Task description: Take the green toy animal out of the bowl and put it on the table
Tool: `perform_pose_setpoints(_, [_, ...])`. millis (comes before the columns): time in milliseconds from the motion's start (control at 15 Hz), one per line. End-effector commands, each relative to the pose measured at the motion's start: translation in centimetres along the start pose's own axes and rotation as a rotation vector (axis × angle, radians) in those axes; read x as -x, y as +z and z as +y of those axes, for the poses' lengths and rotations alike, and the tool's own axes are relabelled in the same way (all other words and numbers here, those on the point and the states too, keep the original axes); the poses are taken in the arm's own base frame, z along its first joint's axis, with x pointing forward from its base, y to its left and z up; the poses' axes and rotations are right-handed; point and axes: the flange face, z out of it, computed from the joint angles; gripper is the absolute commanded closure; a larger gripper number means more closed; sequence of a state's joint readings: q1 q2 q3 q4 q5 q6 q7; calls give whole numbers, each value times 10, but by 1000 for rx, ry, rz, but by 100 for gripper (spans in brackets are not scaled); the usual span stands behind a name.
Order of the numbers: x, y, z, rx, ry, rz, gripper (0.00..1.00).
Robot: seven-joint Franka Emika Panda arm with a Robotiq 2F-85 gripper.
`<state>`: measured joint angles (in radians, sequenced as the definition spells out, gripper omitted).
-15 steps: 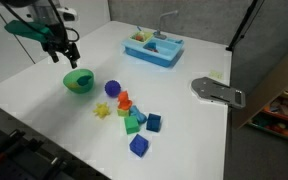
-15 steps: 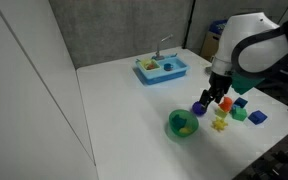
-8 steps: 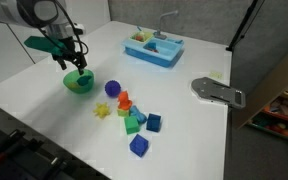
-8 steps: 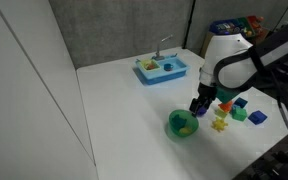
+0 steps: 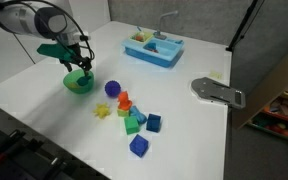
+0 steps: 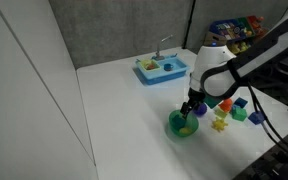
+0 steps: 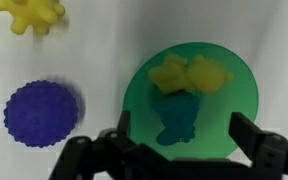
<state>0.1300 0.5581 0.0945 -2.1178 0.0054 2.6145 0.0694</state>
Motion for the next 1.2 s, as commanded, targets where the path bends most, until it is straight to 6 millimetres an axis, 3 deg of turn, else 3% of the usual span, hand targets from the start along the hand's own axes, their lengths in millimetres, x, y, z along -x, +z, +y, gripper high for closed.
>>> perform_pose_setpoints(0, [-16, 16, -3, -19, -29, 17, 0])
perform_pose_setpoints(933, [-28, 69, -6, -55, -42, 10, 0])
perform_pose_setpoints(1000, [-28, 72, -5, -57, -42, 9, 10])
perform_pose_setpoints(1067, [-29, 74, -5, -57, -43, 8, 27])
perform_pose_setpoints(1133, [-29, 75, -6, -58, -44, 7, 34])
